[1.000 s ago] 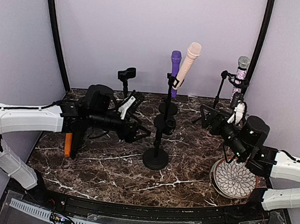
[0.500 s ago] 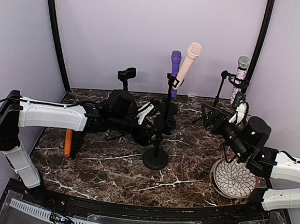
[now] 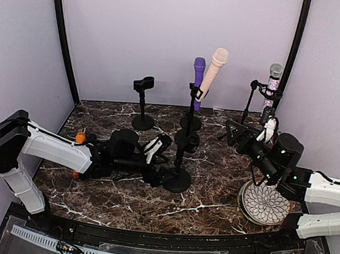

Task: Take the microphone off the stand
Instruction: Pick up the microphone stand at the center of the board.

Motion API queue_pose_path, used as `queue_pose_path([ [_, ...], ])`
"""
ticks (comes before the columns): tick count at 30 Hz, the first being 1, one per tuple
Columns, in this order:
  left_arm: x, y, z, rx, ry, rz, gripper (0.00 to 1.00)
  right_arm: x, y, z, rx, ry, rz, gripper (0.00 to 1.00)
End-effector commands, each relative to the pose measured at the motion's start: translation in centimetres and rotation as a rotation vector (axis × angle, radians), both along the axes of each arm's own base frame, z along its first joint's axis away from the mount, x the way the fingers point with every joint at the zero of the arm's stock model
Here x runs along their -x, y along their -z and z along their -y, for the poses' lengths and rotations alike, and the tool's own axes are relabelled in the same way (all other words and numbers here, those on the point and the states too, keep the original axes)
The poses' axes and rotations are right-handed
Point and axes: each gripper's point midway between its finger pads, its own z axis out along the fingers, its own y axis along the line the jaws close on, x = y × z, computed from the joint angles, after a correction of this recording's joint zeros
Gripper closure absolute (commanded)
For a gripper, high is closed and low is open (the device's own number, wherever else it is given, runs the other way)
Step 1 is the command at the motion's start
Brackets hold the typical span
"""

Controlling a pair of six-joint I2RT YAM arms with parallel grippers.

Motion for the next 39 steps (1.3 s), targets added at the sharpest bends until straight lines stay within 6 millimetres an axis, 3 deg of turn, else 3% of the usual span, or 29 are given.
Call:
queue_pose_path([
  [1,-0.4,-0.9,2.4,0.091,0.017,0.133,0.17,-0.1,-0.3,0.0,-0.037,-0.001,0.009,0.08],
  [11,-3.4,0.6,2.5,0.055,-0.119,0.259,0.23,0.1,-0.1,1.0,-0.029,0.027,0.000,0.09],
  [13,-3.8,1.3,2.3,0.038,-0.144,0.258,0.27,0.0,0.1,1.1,-0.023,0.035,-0.004,0.08],
  [16,-4.6,2.1,2.0,0.007,-0.184,0.268,0.41,-0.1,0.1,1.3,-0.015,0.053,-0.009,0.08],
  [21,-4.8,2.5,2.3,0.012,-0.186,0.265,0.54,-0.2,-0.3,1.4,-0.007,0.060,0.002,0.08],
  [34,-5.3,1.6,3.6,0.047,-0.168,0.297,0.59,-0.3,-0.2,1.5,-0.003,0.067,-0.003,0.08],
  [36,-5.4,1.6,3.6,0.044,-0.175,0.301,0.64,-0.3,-0.1,1.5,-0.001,0.069,-0.003,0.08],
  [39,-5.7,1.6,3.5,0.036,-0.192,0.295,0.79,-0.3,-0.1,1.6,-0.001,0.071,-0.004,0.08],
])
